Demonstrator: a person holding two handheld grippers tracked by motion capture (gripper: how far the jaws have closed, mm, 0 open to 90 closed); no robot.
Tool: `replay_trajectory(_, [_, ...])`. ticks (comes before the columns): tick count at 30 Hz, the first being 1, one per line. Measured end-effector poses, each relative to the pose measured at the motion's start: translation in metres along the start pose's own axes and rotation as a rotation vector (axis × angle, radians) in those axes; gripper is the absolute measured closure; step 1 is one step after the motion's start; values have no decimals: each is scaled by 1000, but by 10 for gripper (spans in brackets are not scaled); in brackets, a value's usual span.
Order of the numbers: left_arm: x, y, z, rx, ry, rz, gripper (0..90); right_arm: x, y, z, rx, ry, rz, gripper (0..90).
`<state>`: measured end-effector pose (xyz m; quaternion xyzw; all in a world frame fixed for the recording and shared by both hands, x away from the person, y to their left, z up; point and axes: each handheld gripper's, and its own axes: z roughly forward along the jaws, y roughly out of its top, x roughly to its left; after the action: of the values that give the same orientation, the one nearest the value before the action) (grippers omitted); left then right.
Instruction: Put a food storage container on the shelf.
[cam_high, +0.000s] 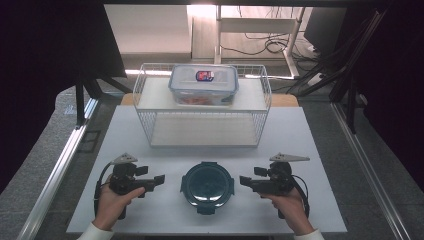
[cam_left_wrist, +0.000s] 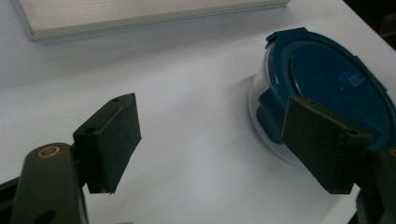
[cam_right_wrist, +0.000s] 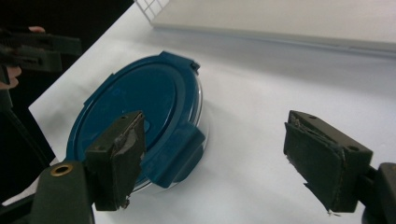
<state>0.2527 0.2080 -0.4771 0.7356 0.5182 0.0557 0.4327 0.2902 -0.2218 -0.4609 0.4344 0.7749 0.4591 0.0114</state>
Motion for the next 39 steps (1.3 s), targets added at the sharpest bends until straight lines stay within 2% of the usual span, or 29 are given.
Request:
replay_trajectory(3, [-1, 1, 4, 5, -9, -27, 174, 3, -3, 6, 19, 9, 2, 199])
replay_trajectory(6, [-4, 2, 10, 15, -40, -60, 166, 7, -5, 12, 24, 35, 29, 197])
replay_trajectory(10, [-11, 4, 17, 35, -72, -65, 163, 13, -6, 17, 35, 42, 30, 184])
replay_trajectory(14, [-16, 6, 26, 60, -100, -70, 159, 13, -5, 24, 54, 51, 46, 168])
replay_trajectory(21, [-15, 7, 49, 106, -173, -156, 111, 10, -4, 44, 86, 89, 132, 128])
replay_trajectory(26, [-20, 7, 58, 130, -205, -166, 105, 9, -6, 48, 100, 98, 145, 118])
replay_trajectory(31, [-21, 2, 66, 144, -262, -209, 116, 10, -10, 52, 115, 122, 166, 113])
replay_trajectory(39, [-27, -1, 75, 171, -336, -227, 157, 10, -17, 59, 135, 158, 205, 124])
